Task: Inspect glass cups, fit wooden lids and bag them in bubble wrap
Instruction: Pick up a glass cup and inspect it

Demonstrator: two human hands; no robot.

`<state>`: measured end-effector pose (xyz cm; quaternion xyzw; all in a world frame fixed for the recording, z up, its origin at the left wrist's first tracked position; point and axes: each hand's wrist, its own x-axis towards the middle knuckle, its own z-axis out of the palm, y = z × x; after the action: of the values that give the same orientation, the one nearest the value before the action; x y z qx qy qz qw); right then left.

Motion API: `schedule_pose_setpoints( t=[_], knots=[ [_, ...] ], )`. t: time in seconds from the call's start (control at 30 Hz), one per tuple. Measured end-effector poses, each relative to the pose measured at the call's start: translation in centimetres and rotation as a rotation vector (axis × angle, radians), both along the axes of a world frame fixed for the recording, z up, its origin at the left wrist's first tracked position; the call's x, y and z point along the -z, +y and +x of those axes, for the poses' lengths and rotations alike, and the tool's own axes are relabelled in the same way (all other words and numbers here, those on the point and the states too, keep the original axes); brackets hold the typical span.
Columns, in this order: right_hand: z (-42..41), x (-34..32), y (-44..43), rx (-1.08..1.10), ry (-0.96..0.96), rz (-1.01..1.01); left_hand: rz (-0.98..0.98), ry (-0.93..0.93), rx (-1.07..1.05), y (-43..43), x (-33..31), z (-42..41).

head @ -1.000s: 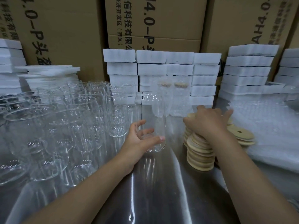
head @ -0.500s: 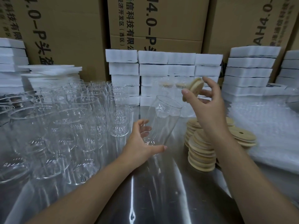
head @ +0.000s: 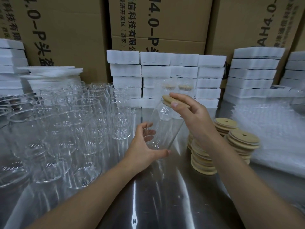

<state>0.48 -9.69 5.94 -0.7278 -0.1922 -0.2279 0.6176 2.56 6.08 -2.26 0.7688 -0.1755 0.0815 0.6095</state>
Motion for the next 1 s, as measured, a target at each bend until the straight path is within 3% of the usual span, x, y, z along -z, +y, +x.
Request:
schedule_pose_setpoints(
  t=[0.53, 0.87, 1.0],
  knots=[
    [0.3, 1.1, 1.1, -0.068, -0.078, 0.032, -0.060, -0.035, -0.028, 0.3, 0.2, -0.4],
    [-0.1, 1.2, 1.2, -0.006, -0.112, -0.060, -0.060, -0.048, -0.047, 0.3, 0.3, -0.4],
    [-0.9, 0.5, 1.0, 0.067, -0.039, -0.207, -0.076, -0.044, -0.038, 0.2, 0.1, -0.2]
  ],
)
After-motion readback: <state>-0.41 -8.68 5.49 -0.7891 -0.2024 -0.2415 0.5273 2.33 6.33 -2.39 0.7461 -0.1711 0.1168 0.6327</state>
